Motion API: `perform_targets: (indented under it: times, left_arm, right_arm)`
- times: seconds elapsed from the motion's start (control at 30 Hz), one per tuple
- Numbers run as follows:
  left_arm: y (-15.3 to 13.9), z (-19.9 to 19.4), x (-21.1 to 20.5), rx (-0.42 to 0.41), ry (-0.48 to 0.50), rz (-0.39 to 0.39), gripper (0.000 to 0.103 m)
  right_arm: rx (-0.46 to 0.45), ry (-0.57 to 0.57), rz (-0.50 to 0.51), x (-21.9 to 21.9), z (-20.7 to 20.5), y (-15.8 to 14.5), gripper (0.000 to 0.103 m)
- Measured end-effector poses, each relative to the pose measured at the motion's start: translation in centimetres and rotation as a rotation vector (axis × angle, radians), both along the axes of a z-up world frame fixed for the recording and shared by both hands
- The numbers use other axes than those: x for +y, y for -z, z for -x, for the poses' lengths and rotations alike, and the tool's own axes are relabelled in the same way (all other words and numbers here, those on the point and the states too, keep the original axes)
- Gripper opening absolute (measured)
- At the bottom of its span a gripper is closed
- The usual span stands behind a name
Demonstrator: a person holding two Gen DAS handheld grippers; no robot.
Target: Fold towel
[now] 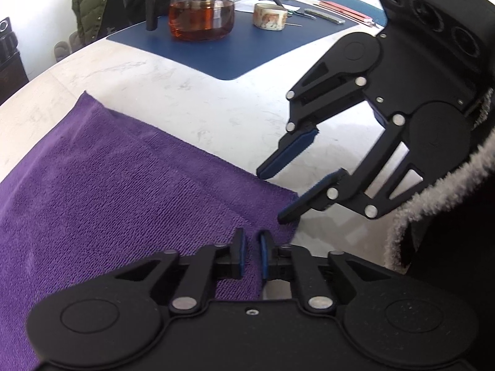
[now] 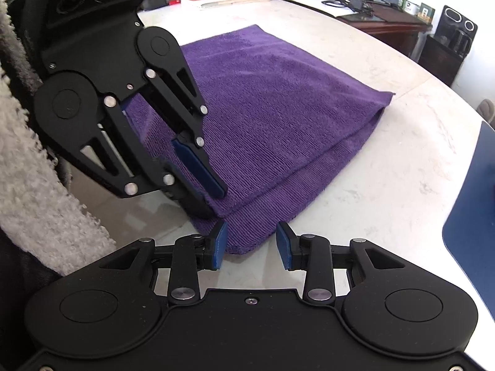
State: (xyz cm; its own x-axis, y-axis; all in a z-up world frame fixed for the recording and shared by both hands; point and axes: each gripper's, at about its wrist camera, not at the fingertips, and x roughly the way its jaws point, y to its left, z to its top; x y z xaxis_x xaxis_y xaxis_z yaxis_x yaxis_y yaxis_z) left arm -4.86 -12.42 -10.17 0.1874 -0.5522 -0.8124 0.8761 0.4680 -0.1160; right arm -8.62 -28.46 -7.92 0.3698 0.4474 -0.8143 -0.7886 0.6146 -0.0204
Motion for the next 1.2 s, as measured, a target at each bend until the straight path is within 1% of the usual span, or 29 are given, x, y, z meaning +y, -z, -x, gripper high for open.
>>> perform_targets:
  times: [0.1, 0.23, 0.4, 0.5, 0.6, 0.73, 0.83, 0.93, 1.03, 1.2]
  left_arm:
    - [-0.1, -0.1, 0.2, 0.014, -0.016, 0.009, 0.003]
    - [-0.3, -0.9, 0.9, 0.067, -0.07, 0.06, 0.002]
    - [-1.0, -2.3, 2.7, 0.142, -0.169, 0.16, 0.002]
    - [-1.9, -2.8, 3.4, 0.163, -0.203, 0.219, 0.002]
    - [-3.1, -3.1, 4.0, 0.185, -0.227, 0.288, 0.002]
    - [-4.4, -3.5, 4.1, 0.203, -0.229, 0.357, 0.002]
    - [-4.9, -3.5, 3.4, 0.202, -0.208, 0.372, 0.002]
    - [-4.8, -3.5, 2.8, 0.218, -0.193, 0.385, 0.002]
    - [-4.1, -3.6, 2.2, 0.233, -0.186, 0.377, 0.002]
    - [-1.7, -4.2, 1.4, 0.299, -0.188, 0.363, 0.002]
  right_arm:
    - [-0.012, -0.022, -0.007, 0.1, 0.0, -0.2, 0.034]
    - [-0.011, -0.037, -0.019, 0.1, 0.0, -0.4, 0.034]
    - [0.006, -0.05, -0.017, 0.3, -0.4, -0.2, 0.034]
    - [0.023, -0.055, -0.012, 0.5, -0.5, 0.1, 0.034]
    - [0.035, -0.06, -0.006, 0.6, -0.6, 0.3, 0.035]
    - [0.039, -0.064, 0.0, 0.6, -0.6, 0.3, 0.035]
    - [0.04, -0.063, 0.002, 0.5, -0.5, 0.3, 0.035]
    - [0.04, -0.062, 0.005, 0.6, -0.5, 0.3, 0.035]
    - [0.04, -0.06, 0.005, 0.5, -0.2, 0.3, 0.035]
    - [0.04, -0.057, 0.003, 0.5, -0.3, 0.3, 0.035]
